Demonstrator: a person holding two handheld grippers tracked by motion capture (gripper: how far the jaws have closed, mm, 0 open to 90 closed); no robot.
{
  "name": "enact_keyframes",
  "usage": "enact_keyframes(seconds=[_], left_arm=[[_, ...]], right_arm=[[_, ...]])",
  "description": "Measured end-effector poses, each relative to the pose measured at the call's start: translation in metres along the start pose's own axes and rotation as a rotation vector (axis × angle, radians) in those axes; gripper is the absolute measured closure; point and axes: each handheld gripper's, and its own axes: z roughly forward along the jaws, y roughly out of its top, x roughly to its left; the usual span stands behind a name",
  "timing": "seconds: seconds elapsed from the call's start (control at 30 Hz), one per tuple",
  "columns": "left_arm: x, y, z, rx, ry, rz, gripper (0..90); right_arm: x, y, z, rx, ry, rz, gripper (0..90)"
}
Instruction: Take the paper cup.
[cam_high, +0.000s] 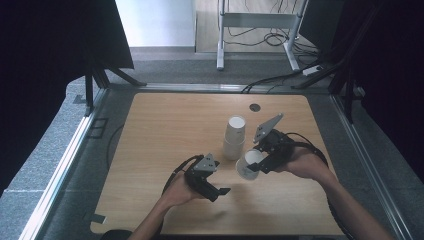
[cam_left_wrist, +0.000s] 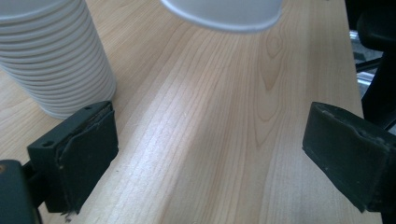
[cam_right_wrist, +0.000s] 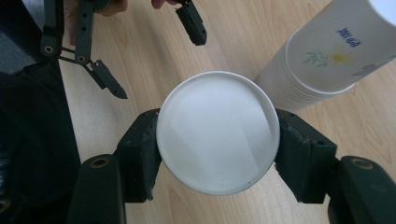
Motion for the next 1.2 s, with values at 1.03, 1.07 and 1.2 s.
enact_keyframes(seconds=[1.03, 1.07, 1.2], left_arm=[[-0.015, -0.005, 0.012, -0.008, -0.057, 0.08, 3.4], [-0.016, -0.005, 0.013, -0.009, -0.06, 0.085, 3.4], [-0.018, -0.005, 0.014, -0.02, -0.07, 0.097, 4.6]], right_arm=[[0.018, -0.055, 0.036, -0.286, 0.102, -0.044, 36.8], [0.018, -0.055, 0.036, -0.286, 0.102, -0.044, 36.8], [0.022, -0.059, 0.042, -0.316, 0.113, -0.052, 36.8]])
